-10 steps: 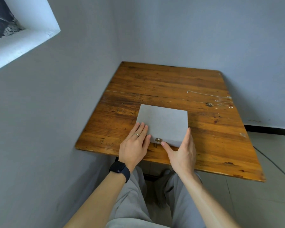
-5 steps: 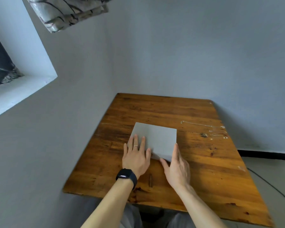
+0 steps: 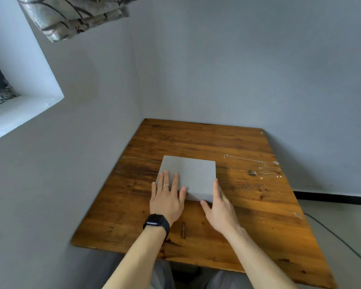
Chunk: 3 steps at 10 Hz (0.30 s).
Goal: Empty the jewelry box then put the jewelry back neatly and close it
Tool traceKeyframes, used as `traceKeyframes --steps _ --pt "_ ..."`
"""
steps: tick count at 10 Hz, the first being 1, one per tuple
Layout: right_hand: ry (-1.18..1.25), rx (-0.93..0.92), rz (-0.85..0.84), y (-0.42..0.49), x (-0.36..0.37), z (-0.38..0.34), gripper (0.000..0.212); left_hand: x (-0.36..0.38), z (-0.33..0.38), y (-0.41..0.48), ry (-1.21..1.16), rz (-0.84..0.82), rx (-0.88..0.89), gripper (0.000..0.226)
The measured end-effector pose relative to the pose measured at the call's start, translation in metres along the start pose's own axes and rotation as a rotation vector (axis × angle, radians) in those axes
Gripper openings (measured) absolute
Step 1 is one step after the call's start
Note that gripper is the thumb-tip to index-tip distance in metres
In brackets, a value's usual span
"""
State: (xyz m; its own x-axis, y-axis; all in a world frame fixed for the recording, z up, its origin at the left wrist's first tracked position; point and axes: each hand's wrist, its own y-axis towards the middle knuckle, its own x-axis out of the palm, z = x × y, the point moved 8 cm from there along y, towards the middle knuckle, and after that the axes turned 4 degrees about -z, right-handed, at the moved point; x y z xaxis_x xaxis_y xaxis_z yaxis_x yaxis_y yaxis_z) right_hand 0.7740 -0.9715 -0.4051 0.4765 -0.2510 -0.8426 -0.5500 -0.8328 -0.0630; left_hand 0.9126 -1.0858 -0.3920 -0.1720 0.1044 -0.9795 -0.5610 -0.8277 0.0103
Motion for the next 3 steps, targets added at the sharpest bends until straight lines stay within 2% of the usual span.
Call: traceKeyframes --steps 1,2,3 --pt "0.075 0.0 -0.076 -0.01 -0.048 -0.016 0.084 -0.001 0.0 -0.001 -0.035 -0.056 0.003 0.064" --pt "0.248 -0.153 0.145 -0.038 -0.144 -0.053 0.076 -0.002 -0.002 0.001 -0.039 -0.098 0.005 0.064" --pt "0.474 -0.435 0.443 -0.111 -0.26 -0.112 0.051 -0.003 -0.001 -0.001 -0.03 -0.12 0.017 0.065"
